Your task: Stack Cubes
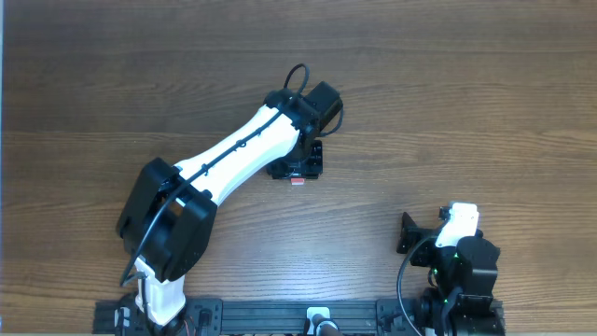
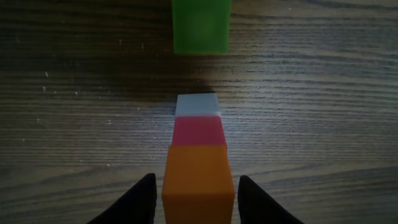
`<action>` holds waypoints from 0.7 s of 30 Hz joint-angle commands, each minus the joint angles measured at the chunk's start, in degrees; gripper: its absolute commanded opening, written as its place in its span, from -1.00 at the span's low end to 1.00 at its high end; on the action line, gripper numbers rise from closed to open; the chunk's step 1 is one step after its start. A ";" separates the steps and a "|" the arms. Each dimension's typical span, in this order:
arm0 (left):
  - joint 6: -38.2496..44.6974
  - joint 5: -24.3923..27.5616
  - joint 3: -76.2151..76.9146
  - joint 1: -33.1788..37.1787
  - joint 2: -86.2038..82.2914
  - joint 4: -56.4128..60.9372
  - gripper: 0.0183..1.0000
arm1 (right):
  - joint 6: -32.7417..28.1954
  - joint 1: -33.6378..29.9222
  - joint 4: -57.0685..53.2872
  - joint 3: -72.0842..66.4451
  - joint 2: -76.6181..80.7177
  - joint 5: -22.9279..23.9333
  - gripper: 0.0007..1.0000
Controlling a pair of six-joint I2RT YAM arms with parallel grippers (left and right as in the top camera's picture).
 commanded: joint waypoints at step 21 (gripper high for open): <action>7.72 -6.21 2.82 8.22 -12.83 2.49 1.00 | -0.26 -0.31 -0.02 -0.20 -0.52 -0.24 0.98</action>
